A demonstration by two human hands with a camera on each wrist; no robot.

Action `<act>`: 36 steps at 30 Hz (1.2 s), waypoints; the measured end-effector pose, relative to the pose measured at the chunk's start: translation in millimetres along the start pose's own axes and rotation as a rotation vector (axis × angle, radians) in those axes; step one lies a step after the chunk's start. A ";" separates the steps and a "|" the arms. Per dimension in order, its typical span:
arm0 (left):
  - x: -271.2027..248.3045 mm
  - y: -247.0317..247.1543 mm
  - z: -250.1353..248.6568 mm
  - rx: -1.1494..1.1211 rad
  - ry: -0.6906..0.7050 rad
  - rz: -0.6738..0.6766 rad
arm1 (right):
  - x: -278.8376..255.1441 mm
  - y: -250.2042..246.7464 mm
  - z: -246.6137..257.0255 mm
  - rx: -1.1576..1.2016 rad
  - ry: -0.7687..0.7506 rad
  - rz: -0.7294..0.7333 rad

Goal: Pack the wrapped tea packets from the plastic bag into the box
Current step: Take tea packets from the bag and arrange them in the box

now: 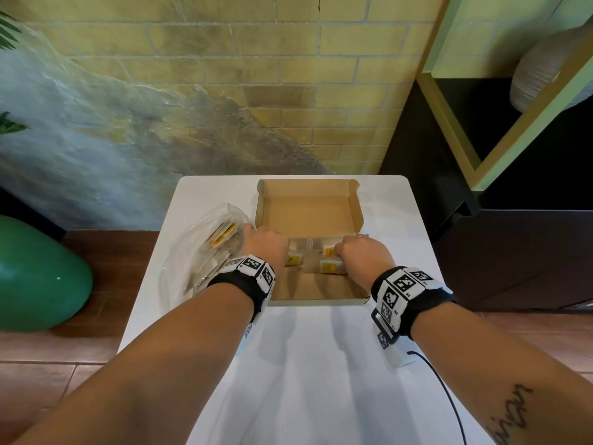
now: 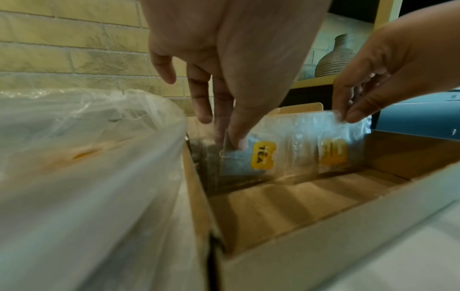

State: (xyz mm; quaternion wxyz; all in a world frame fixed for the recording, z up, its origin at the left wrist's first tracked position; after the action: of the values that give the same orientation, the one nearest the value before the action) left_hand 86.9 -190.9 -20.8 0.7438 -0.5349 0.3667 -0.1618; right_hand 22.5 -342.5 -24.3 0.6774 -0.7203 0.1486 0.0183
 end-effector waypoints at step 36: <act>2.1 5.2 4.0 -0.019 -0.036 0.033 | 15.7 -22.5 -14.7 0.366 0.077 -0.051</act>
State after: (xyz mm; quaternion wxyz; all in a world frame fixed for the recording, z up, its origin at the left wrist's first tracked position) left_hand 90.4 -187.6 -25.7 0.7477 -0.5386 0.3636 -0.1365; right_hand 40.3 -358.9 -4.8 0.7912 -0.5886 0.1572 -0.0538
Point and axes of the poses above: each hand's wrist, its own x-axis towards the middle knuckle, its own y-axis out of the palm, z = x × y, the point moved 3 cm from there along x, towards the middle knuckle, and after that the axes turned 15 degrees about y, right-handed, at the moved point
